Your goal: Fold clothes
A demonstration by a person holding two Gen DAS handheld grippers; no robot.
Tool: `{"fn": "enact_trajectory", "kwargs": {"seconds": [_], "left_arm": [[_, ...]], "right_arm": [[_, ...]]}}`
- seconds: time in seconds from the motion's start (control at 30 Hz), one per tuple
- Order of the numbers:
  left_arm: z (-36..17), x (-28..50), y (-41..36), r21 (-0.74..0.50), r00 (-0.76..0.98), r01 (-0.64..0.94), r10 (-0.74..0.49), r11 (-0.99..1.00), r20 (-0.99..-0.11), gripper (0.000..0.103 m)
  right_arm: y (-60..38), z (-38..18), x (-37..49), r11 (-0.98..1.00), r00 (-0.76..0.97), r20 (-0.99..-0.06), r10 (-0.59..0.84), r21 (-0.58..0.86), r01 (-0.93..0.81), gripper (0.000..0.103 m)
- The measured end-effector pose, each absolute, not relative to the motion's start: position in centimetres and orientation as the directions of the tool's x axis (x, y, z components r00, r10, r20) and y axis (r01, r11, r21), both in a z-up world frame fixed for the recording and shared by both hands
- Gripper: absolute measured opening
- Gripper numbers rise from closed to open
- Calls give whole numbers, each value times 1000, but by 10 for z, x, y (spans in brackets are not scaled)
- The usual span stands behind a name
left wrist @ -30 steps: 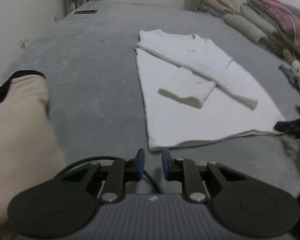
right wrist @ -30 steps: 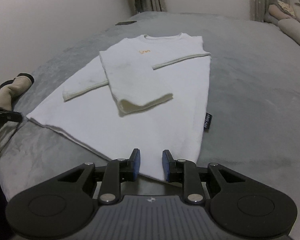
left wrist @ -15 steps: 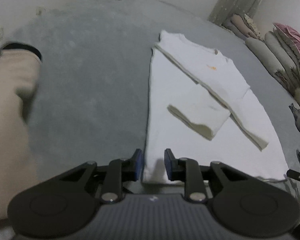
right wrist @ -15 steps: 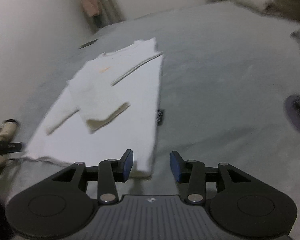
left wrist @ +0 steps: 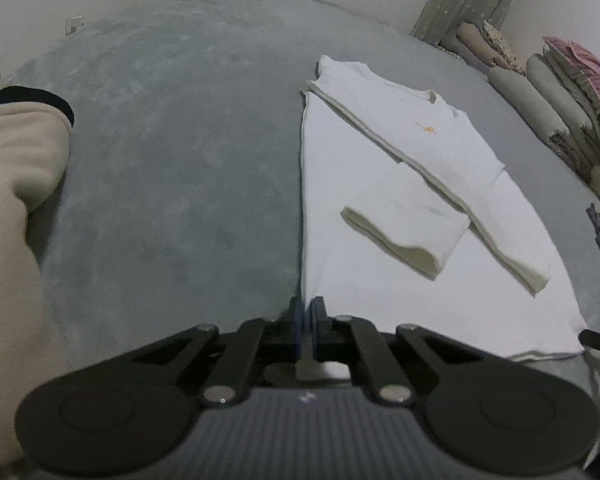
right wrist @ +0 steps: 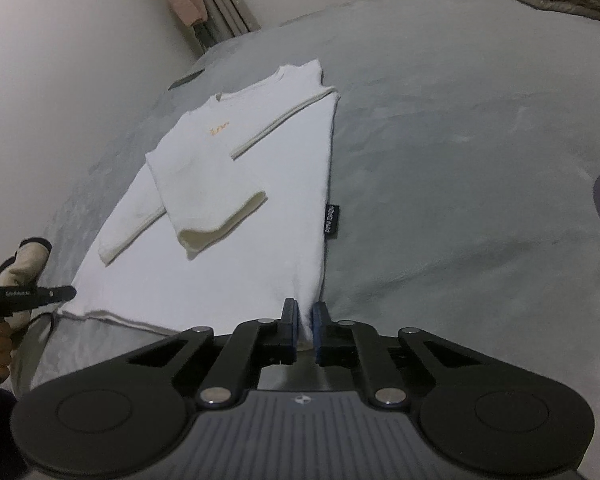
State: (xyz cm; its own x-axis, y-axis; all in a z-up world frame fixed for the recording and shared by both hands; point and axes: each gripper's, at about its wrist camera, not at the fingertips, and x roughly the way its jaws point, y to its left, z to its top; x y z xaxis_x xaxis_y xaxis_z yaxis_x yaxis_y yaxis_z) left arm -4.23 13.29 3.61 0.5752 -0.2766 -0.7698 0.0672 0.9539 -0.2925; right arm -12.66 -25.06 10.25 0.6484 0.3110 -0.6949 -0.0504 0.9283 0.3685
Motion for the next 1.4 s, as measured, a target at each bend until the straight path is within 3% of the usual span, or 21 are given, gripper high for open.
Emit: {"fn": "enact_trajectory", "kwargs": {"seconds": [0.33, 0.47, 0.5, 0.57, 0.63, 0.7, 0.77, 0.8, 0.83, 0.9, 1.4], "left_arm": [[39, -44, 129, -247, 550, 86, -253, 965, -796, 6], [35, -50, 141, -319, 555, 91, -314, 943, -770, 29], [36, -51, 141, -323, 557, 98, -321, 941, -766, 36], [36, -52, 139, -322, 556, 119, -332, 939, -762, 44], [33, -52, 135, -313, 553, 140, -336, 939, -762, 45], [30, -51, 131, -305, 558, 154, -338, 940, -758, 39], [28, -52, 129, -304, 557, 158, -339, 940, -758, 17], [27, -52, 130, -311, 557, 153, -342, 938, -757, 12], [27, -52, 132, -320, 559, 149, -347, 936, -753, 11], [27, -52, 137, -347, 560, 135, -361, 928, -746, 9], [64, -74, 146, -349, 605, 145, -363, 926, -709, 5]], "right_arm": [[-252, 110, -133, 930, 657, -683, 317, 360, -75, 7], [-254, 109, -133, 929, 649, -689, 323, 361, -79, 9], [-254, 108, -133, 929, 647, -691, 324, 361, -80, 14], [-255, 107, -131, 926, 639, -694, 330, 370, -76, 20], [-255, 105, -130, 922, 630, -698, 340, 381, -74, 20], [-252, 104, -129, 918, 620, -699, 355, 385, -92, 21], [-249, 102, -127, 919, 608, -707, 361, 380, -104, 23], [-248, 102, -126, 920, 606, -710, 359, 378, -101, 19], [-248, 101, -126, 921, 610, -709, 355, 379, -96, 12], [-249, 102, -128, 921, 618, -704, 349, 380, -88, 8], [-255, 137, -162, 916, 722, -601, 342, 386, -112, 7]]}}
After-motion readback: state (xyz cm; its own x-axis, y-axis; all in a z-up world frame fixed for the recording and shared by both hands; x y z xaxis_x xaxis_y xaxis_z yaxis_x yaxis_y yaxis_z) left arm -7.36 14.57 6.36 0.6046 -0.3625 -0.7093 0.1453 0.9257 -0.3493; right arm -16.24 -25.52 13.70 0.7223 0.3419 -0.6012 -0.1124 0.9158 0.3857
